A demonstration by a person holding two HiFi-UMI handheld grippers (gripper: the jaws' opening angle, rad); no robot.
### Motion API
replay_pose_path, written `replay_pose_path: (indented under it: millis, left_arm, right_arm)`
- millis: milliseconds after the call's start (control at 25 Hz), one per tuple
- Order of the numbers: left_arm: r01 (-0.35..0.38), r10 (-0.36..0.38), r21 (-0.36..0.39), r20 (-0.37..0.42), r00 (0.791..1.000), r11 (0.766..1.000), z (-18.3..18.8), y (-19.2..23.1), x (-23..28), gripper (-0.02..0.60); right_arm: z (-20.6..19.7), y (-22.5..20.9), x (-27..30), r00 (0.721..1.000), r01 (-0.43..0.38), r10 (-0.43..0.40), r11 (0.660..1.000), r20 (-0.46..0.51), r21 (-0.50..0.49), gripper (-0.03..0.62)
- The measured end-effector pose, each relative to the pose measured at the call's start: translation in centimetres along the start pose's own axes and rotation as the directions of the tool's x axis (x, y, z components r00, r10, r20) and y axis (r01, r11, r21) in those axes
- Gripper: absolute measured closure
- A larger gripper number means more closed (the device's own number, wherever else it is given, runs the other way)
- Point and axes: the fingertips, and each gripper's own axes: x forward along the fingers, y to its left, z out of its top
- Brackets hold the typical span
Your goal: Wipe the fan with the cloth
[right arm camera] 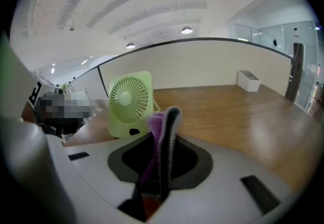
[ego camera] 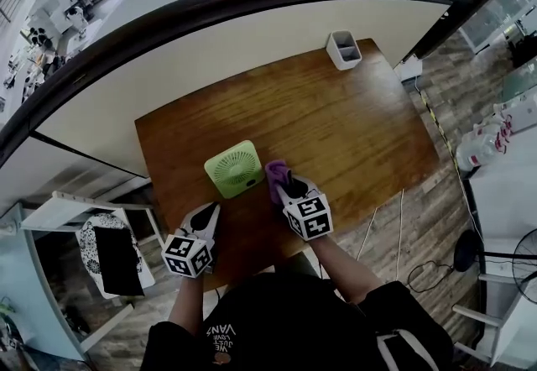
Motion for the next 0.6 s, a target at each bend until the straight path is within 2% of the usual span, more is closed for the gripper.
replay_pose_path:
  millis: [320,600]
  left_arm:
    - [0.007,-0.008,0.062,0.006,1.0,0.998,1.9,-1.3,-1.4,0.571]
    - [0.003,-0.013,0.111,0.085,0.996,0.994,4.9,-3.3,-3.4,0.571]
  right_arm:
    - [2.2,0.4,-4.9,0.991,0.049,-0.06,0.994,0.12,0.094,0.502]
    - [5.5,1.6,-10.3,0.956,0.086,-0.118,0.988,0.27,0.127,0.502]
